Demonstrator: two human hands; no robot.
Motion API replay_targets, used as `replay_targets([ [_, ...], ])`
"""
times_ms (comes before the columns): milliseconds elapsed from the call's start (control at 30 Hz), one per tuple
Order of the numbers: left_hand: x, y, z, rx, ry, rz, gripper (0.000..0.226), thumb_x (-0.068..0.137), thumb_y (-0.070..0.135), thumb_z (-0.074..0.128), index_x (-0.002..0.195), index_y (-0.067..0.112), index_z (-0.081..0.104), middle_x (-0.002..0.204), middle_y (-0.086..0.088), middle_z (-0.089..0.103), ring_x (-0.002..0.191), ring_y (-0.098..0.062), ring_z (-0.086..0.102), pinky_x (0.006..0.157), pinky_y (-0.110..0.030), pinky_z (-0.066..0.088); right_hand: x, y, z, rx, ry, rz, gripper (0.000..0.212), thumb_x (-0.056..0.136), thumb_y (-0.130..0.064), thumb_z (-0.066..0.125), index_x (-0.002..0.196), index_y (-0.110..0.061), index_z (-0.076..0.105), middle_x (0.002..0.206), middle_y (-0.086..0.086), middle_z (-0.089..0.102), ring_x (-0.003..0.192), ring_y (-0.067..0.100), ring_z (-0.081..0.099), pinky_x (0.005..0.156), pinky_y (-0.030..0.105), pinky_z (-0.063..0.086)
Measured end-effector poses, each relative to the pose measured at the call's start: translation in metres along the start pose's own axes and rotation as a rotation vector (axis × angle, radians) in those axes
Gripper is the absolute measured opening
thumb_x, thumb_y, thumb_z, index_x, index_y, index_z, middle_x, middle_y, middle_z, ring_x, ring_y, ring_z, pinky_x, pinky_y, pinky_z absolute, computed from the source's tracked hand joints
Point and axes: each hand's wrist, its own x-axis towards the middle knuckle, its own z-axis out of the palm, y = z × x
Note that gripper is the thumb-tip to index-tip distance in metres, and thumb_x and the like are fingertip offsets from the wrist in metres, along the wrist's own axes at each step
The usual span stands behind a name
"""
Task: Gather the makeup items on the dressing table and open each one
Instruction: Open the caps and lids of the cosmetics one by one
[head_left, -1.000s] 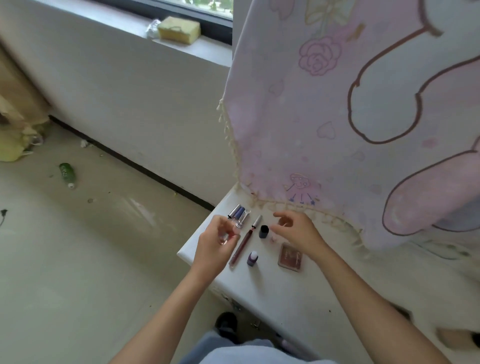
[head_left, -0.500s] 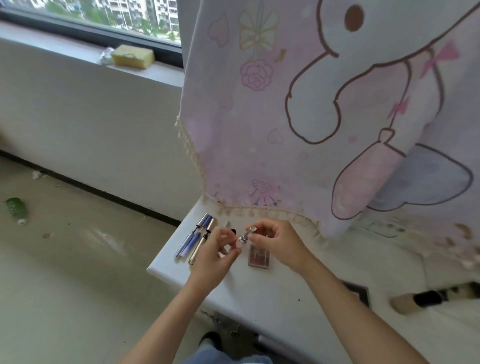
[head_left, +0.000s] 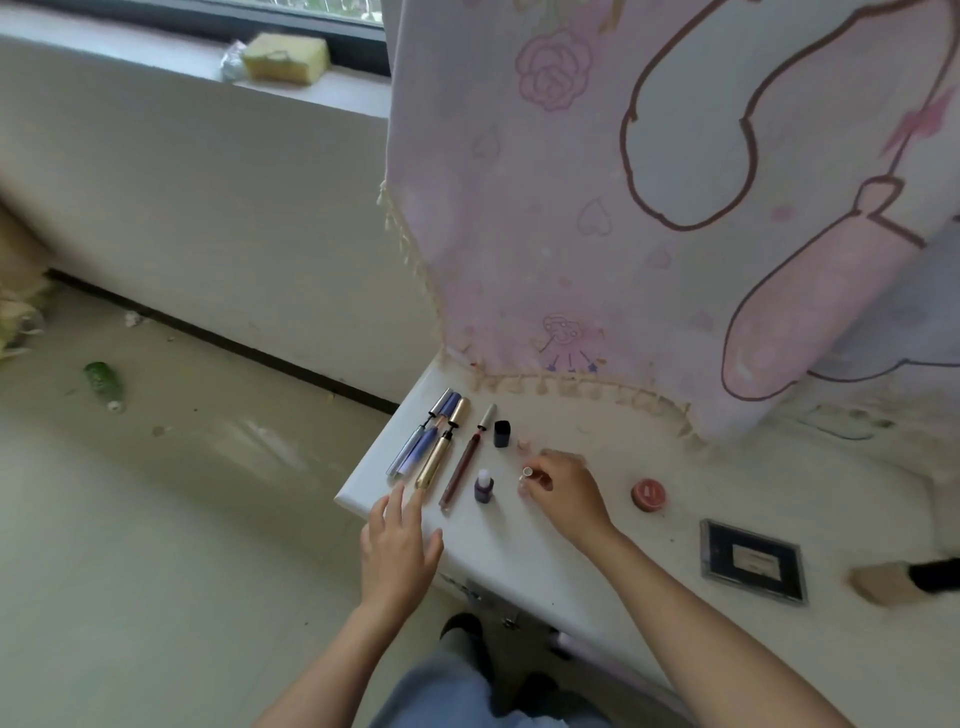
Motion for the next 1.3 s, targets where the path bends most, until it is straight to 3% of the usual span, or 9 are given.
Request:
replay_targets([
  [133, 0.006, -0.005, 0.001, 0.006, 0.005, 0.018, 0.067, 0.049, 0.020, 0.088, 0.105, 0.011, 0.053, 0.109, -0.019, 0.065, 0.094, -0.041, 0.064, 0.066, -0.047, 0.055, 0.003, 0.002, 0.006, -0.045, -0.008, -0.001, 0.011, 0.084, -0.016, 0.056, 0.088, -0.010, 0.064, 0.081, -0.001, 0.051, 0.087, 0.023, 0.053, 0.065, 0.028, 0.038],
  [233, 0.011, -0.008, 0.002, -0.012, 0.031, 0.033, 0.055, 0.060, 0.024, 0.079, 0.107, 0.010, 0.054, 0.110, -0.020, 0.065, 0.096, -0.040, 0.063, 0.069, -0.048, 0.054, 0.003, 0.003, 0.006, -0.083, -0.013, -0.010, 0.015, 0.085, -0.017, 0.057, 0.095, -0.009, 0.065, 0.088, 0.002, 0.053, 0.094, 0.021, 0.051, 0.069, 0.024, 0.036],
  [367, 0.018, -0.011, -0.001, -0.110, 0.106, 0.014, 0.048, 0.073, 0.037, 0.040, 0.114, 0.013, 0.047, 0.113, -0.017, 0.063, 0.105, -0.032, 0.049, 0.075, -0.048, 0.053, 0.004, 0.009, 0.007, -0.106, -0.028, 0.005, 0.019, 0.085, -0.019, 0.057, 0.098, -0.008, 0.065, 0.101, 0.008, 0.058, 0.100, 0.021, 0.050, 0.072, 0.025, 0.038],
  [500, 0.027, -0.010, -0.008, -0.152, 0.175, 0.045, 0.047, 0.076, 0.036, 0.038, 0.116, 0.011, 0.044, 0.114, -0.020, 0.062, 0.107, -0.034, 0.050, 0.079, -0.049, 0.052, 0.006, 0.011, 0.009, -0.106, -0.030, 0.030, 0.016, 0.085, -0.022, 0.057, 0.093, -0.010, 0.064, 0.095, 0.005, 0.056, 0.099, 0.023, 0.052, 0.070, 0.027, 0.041],
  [600, 0.033, -0.008, -0.012, -0.201, 0.226, 0.060, 0.047, 0.078, 0.035, 0.038, 0.118, 0.011, 0.043, 0.117, -0.021, 0.060, 0.109, -0.033, 0.046, 0.083, -0.051, 0.049, 0.004, 0.011, 0.007, -0.158, -0.005, 0.033, 0.028, 0.085, -0.027, 0.059, 0.109, -0.012, 0.063, 0.112, 0.004, 0.058, 0.114, 0.022, 0.045, 0.086, 0.026, 0.040],
  [833, 0.050, 0.000, -0.026, -0.301, 0.363, 0.104, 0.046, 0.078, 0.033, 0.040, 0.118, 0.010, 0.041, 0.117, -0.022, 0.060, 0.110, -0.025, 0.037, 0.083, -0.051, 0.048, 0.014, 0.034, -0.004, -0.463, -0.234, 0.141, 0.082, 0.077, -0.031, 0.064, 0.145, -0.021, 0.018, 0.156, 0.003, 0.009, 0.144, 0.022, 0.005, 0.114, 0.036, 0.017],
  [1067, 0.074, 0.019, -0.045, -0.333, 0.374, 0.210, 0.043, 0.079, 0.033, 0.042, 0.116, 0.012, 0.043, 0.114, -0.019, 0.061, 0.108, -0.024, 0.037, 0.079, -0.046, 0.049, 0.017, 0.036, -0.010, -0.424, -0.155, 0.125, 0.062, 0.080, -0.031, 0.062, 0.136, -0.024, 0.037, 0.133, 0.001, 0.045, 0.122, 0.023, 0.040, 0.095, 0.032, 0.037],
  [1233, 0.090, 0.045, -0.061, -0.344, 0.305, 0.373, 0.041, 0.077, 0.032, 0.043, 0.110, 0.009, 0.051, 0.108, -0.017, 0.064, 0.102, -0.025, 0.043, 0.079, -0.045, 0.050, 0.003, 0.021, -0.047, -0.110, 0.085, 0.211, 0.054, 0.072, -0.026, 0.069, 0.124, -0.017, 0.053, 0.119, 0.005, 0.055, 0.112, 0.026, 0.050, 0.082, 0.027, 0.041],
  [1300, 0.092, 0.066, -0.072, -0.328, 0.245, 0.487, 0.045, 0.075, 0.033, 0.046, 0.112, 0.009, 0.053, 0.107, -0.016, 0.066, 0.099, -0.028, 0.051, 0.078, -0.044, 0.052, -0.008, 0.015, -0.072, 0.002, 0.148, 0.187, 0.048, 0.071, -0.019, 0.072, 0.117, -0.013, 0.058, 0.108, 0.006, 0.058, 0.100, 0.021, 0.055, 0.070, 0.016, 0.041],
])
